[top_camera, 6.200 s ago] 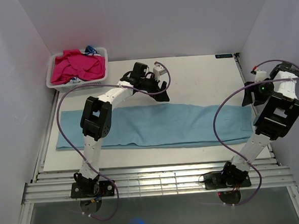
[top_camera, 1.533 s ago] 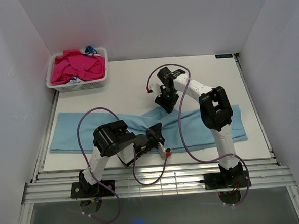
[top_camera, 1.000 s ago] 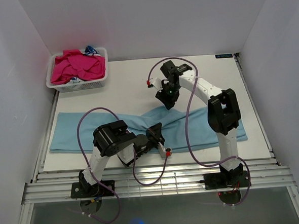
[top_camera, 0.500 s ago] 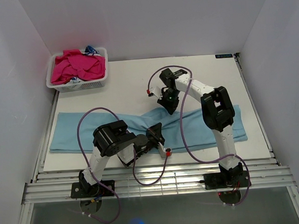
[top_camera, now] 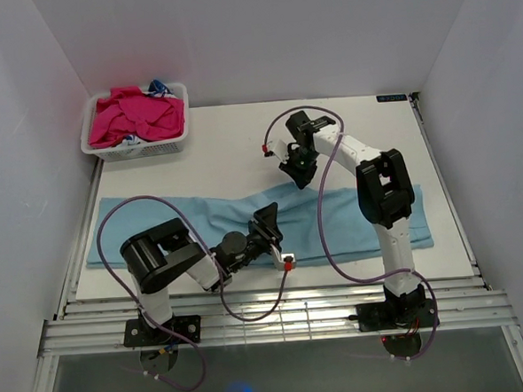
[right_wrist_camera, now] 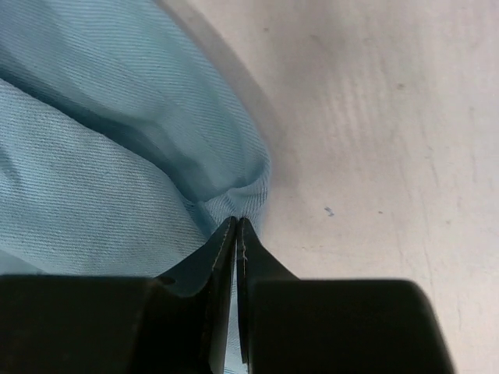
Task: Fold and stack the trousers
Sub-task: Fold the trousers
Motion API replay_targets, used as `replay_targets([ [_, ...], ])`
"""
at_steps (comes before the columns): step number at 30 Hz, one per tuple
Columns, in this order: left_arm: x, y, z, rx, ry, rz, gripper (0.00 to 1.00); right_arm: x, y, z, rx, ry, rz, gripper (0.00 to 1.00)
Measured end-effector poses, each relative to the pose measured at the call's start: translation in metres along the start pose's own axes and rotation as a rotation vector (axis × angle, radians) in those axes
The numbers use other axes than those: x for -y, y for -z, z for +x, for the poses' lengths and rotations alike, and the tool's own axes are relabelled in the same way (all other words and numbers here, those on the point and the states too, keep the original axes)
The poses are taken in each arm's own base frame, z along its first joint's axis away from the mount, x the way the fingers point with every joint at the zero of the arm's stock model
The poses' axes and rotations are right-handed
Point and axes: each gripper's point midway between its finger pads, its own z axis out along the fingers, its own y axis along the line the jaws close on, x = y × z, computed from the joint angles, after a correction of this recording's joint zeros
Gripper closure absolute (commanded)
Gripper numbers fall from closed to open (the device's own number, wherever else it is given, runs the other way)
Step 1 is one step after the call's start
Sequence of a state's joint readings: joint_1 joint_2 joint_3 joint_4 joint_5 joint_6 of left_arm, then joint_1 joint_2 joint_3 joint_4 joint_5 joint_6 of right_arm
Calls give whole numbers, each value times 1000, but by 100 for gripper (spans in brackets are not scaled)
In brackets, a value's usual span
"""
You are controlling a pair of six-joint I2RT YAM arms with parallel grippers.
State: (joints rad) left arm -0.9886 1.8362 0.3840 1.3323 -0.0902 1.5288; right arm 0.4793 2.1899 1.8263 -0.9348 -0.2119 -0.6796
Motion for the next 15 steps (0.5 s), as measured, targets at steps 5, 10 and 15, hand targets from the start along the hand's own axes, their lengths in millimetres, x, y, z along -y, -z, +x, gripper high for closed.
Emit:
replay_targets([
  [5, -30, 13, -20, 61, 84, -25, 55, 17, 6, -3, 38, -41, 38, 92],
  [10, -9, 21, -52, 165, 297, 176, 68, 29, 10, -7, 66, -70, 66, 92],
  [15, 45, 44, -67, 175, 483, 440, 71, 39, 4, -9, 74, -89, 83, 87],
])
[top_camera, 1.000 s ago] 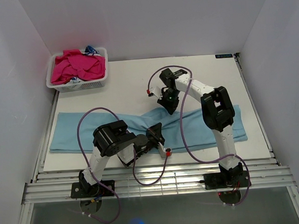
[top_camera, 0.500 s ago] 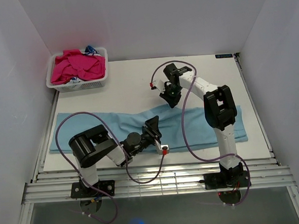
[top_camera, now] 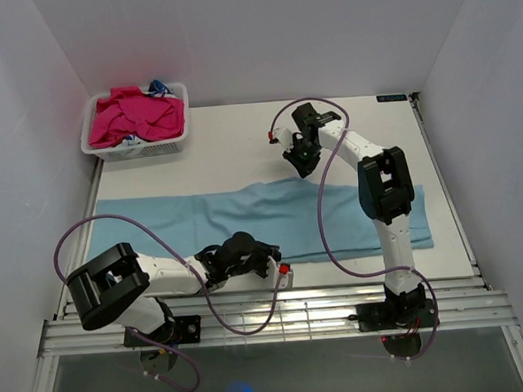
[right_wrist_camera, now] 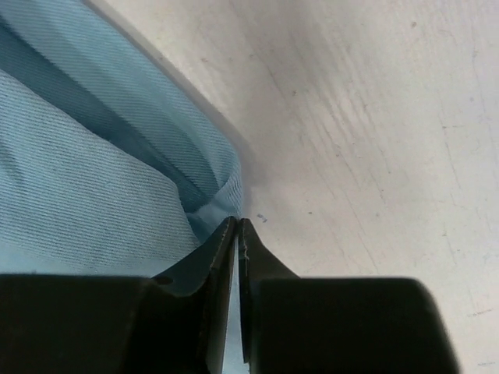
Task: Fold and stack the trousers
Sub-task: Fold the trousers
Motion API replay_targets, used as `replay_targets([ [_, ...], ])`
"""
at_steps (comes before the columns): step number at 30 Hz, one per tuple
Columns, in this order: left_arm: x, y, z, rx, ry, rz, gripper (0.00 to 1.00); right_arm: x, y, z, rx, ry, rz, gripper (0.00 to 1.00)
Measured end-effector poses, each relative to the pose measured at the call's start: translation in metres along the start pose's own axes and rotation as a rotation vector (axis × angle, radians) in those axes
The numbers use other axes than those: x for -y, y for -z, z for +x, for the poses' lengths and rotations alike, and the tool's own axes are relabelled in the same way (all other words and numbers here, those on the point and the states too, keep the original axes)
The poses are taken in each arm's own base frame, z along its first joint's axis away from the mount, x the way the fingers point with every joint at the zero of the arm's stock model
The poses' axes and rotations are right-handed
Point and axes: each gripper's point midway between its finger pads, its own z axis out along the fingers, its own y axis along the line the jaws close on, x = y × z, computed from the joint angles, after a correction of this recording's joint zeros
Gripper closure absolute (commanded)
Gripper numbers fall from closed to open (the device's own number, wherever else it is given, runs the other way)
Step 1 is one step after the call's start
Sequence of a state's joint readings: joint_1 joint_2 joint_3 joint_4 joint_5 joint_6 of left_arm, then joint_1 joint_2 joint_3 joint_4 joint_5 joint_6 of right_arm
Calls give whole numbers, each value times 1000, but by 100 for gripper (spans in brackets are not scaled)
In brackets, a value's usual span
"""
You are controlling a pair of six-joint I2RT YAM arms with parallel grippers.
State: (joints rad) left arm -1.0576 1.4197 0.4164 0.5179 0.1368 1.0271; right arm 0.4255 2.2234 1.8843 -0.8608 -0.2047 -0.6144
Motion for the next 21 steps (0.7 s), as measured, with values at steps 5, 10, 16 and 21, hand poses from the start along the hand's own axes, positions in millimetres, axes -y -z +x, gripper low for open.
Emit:
replay_targets([
  [5, 46, -2, 15, -82, 213, 190, 75, 22, 0, -4, -11, -32, 99, 56],
  [10, 45, -10, 11, -110, 371, 259, 75, 44, 26, -26, 66, -72, 186, 64],
  [16, 47, -5, -2, -123, 526, 367, 68, 12, 75, -48, 196, -80, 69, 80],
  [21, 43, -1, -23, -111, 626, 440, 62, -34, 61, -33, 189, -99, -116, 84],
])
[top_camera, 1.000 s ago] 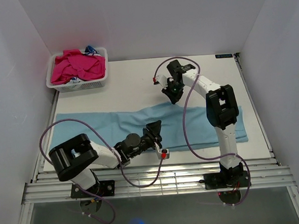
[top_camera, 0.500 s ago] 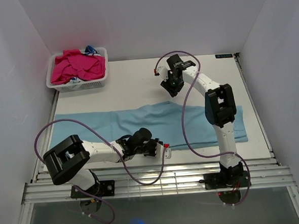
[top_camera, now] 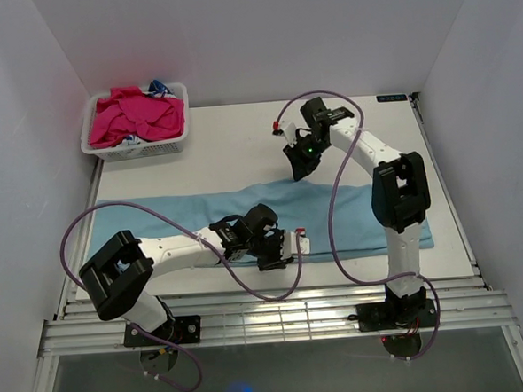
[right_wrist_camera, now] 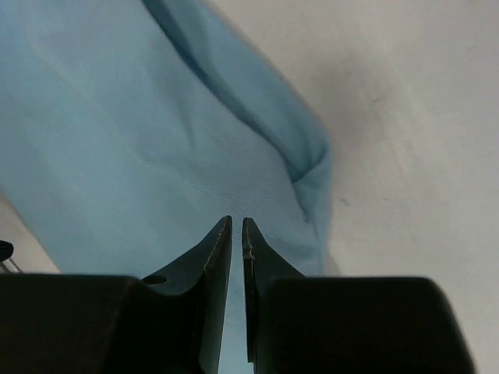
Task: Fold and stack the trousers
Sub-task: Fold the trousers
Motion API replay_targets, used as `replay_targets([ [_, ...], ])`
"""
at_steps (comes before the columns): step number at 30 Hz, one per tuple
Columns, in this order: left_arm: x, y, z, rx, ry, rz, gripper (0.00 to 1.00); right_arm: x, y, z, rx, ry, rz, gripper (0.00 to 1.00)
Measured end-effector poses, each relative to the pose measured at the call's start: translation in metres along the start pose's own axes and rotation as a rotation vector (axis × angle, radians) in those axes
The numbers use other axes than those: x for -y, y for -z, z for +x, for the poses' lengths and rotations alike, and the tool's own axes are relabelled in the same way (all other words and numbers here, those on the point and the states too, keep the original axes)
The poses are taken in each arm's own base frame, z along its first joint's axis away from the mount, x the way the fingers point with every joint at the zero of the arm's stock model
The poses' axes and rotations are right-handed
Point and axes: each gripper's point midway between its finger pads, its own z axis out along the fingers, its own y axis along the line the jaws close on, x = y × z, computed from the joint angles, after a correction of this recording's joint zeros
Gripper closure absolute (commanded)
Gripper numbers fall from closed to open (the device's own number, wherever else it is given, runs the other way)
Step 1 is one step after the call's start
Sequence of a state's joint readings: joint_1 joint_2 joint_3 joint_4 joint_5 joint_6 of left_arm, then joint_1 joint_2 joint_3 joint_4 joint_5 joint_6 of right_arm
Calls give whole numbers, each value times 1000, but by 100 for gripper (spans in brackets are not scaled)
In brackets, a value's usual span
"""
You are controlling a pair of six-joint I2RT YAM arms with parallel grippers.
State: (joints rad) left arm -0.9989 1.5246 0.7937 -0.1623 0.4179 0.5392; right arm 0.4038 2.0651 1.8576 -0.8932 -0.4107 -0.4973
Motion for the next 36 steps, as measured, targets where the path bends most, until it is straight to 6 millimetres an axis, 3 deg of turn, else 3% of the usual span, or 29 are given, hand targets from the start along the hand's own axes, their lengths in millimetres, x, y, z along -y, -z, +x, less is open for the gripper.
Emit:
replay_targets([
  [3, 2, 6, -10, 5, 75, 31, 59, -15, -34, 43, -101, -83, -95, 85],
  [6, -9, 19, -22, 31, 206, 42, 53, -14, -63, 77, -183, -145, -116, 81],
  [8, -33, 36, -29, 74, 342, 24, 46, -11, -68, 81, -183, -173, -119, 73],
  [10, -72, 64, -26, 128, 496, -43, 44, -5, -67, 80, -170, -184, -106, 66],
  [11, -93, 79, -20, 151, 569, -91, 38, -4, -66, 79, -167, -182, -101, 52],
  [13, -127, 108, 0, 180, 692, -183, 33, -3, -62, 77, -152, -171, -92, 37],
  [14, -141, 123, 13, 188, 758, -230, 33, 1, -59, 77, -149, -149, -67, 12],
  [15, -153, 139, 29, 193, 824, -277, 32, 7, -55, 77, -145, -138, -42, 2],
  [16, -160, 151, 45, 193, 882, -311, 32, 11, -49, 77, -136, -127, -31, 10],
  [17, -163, 162, 60, 185, 935, -339, 32, 17, -44, 77, -133, -105, -7, 10],
  [20, -159, 183, 101, 152, 1059, -388, 31, 33, -10, 81, -112, -94, 55, 10],
  [22, -147, 187, 129, 107, 1133, -397, 31, 36, 25, 84, -88, -74, 100, 9],
  [26, -119, 183, 181, -13, 1276, -392, 32, 22, 82, 108, -72, -31, 168, 3],
  [28, -110, 181, 205, -75, 1325, -389, 32, 12, 97, 138, -115, -26, 169, 0],
  [29, -106, 181, 213, -93, 1344, -386, 32, 9, 100, 156, -145, -30, 161, 5],
  [33, -106, 191, 222, -108, 1325, -390, 32, 5, 99, 252, -320, -100, 120, 16],
  [36, -105, 197, 222, -137, 1270, -375, 32, 0, 112, 298, -390, -159, 85, 17],
])
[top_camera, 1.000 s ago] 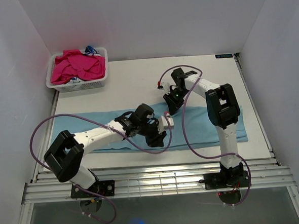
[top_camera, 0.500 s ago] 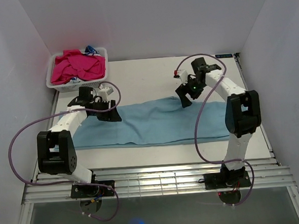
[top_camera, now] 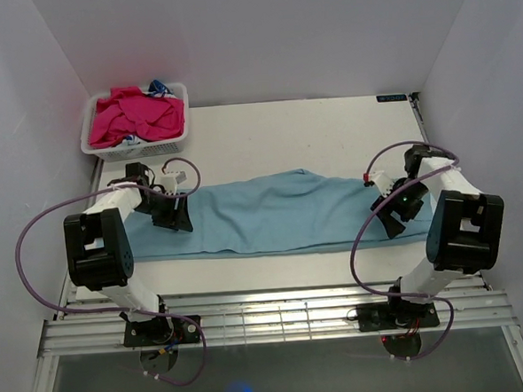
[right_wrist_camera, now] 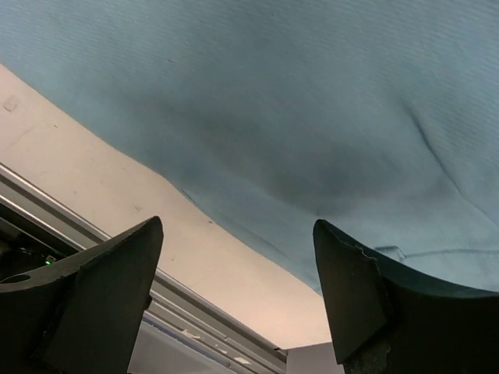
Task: Fold and stack the trousers
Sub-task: Fold the trousers
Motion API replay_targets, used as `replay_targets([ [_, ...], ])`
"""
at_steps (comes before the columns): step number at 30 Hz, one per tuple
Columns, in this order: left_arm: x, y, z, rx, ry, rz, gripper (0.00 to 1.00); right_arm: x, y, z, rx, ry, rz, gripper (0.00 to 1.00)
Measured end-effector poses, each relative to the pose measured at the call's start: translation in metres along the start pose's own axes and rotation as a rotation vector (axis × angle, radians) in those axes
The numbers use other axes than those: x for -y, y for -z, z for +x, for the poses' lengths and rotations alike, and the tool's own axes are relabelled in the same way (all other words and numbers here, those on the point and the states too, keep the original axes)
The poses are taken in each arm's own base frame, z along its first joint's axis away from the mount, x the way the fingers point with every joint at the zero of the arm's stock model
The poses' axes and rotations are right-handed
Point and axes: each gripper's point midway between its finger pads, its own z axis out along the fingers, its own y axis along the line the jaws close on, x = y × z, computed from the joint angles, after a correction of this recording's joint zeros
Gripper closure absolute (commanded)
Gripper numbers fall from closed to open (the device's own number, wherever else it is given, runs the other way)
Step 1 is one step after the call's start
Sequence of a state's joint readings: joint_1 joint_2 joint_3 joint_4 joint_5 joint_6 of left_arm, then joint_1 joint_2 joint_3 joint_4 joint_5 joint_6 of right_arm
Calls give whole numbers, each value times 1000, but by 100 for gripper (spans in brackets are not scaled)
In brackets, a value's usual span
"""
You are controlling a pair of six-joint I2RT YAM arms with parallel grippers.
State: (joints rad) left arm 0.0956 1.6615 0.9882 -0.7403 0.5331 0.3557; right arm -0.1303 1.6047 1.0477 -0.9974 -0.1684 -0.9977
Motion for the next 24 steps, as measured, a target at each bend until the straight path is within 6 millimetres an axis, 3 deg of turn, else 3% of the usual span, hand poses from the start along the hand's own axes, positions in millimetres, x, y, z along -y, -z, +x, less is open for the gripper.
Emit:
replay_targets([
  [3, 5, 8, -5, -5, -61, 28, 31, 11, 18, 2, 25, 30, 33, 17],
  [6, 10, 16, -15, 8, -126, 54, 31, 17, 49, -22, 111, 123, 112, 20],
  [8, 14, 20, -17, 13, -166, 57, 31, 12, 65, -38, 159, 196, 167, 26],
  [10, 16, 23, -15, 9, -180, 59, 31, -1, 69, -52, 184, 267, 183, 28],
  [12, 19, 25, -13, 4, -188, 62, 31, -15, 60, -61, 184, 329, 174, 33],
  [16, 20, 24, -10, -4, -183, 64, 31, -39, 20, -65, 126, 410, 117, 35],
  [24, 9, 17, 3, -46, -142, 19, 31, -39, -13, -64, 53, 437, 129, 33],
])
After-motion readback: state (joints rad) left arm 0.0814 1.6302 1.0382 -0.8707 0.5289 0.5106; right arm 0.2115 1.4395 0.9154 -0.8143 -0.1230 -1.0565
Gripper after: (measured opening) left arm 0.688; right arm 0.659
